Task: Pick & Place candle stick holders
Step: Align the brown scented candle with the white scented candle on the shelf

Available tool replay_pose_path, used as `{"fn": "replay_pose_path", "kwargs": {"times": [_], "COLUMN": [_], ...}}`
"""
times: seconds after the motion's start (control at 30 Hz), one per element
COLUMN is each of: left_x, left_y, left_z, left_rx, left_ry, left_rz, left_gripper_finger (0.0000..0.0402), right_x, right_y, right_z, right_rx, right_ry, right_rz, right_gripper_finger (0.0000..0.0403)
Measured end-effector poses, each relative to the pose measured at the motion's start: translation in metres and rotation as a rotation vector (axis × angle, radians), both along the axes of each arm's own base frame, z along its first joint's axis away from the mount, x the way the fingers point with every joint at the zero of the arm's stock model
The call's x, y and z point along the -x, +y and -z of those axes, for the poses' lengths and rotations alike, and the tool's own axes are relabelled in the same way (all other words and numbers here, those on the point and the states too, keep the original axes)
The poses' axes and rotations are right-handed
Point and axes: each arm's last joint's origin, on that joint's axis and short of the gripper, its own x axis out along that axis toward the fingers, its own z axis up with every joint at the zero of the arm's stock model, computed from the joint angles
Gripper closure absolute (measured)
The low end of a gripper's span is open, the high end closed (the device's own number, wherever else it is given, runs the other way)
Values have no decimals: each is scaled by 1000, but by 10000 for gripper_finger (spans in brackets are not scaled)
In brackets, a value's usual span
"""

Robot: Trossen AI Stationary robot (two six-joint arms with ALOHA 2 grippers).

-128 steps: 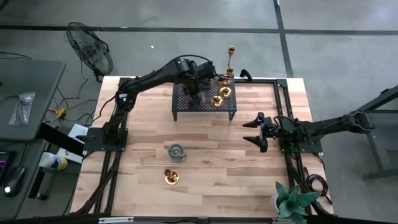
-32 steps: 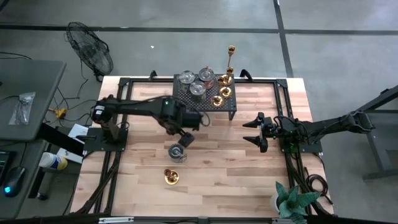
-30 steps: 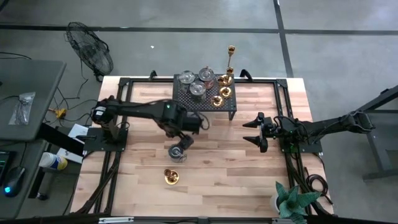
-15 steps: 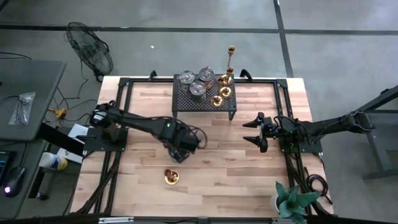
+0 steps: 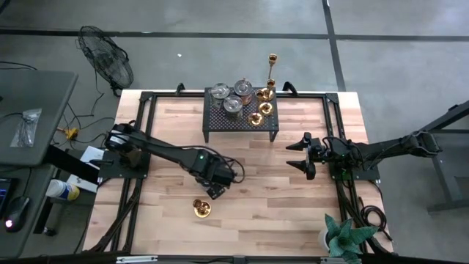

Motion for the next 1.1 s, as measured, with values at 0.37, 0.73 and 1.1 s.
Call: {"fn": "replay_pose_path", "kwargs": {"times": [0.37,0.73,1.1], "left_x": [-1,-4,-7], "left_y": [13,11,9], "left_z": [19,21,16], "left_rx": [2,74,103], "left_ry": [22,-2,-26], "left_rz": [-44,-37,13], "left_gripper_finger": [14,14,14], "right_x": [0,0,0], "right_y": [0,0,0], "right_z": [0,0,0], "right_rx": [0,0,0], "right_ry": [0,0,0], "right_rz": [0,0,0], "right_gripper_finger": [87,87,87]}}
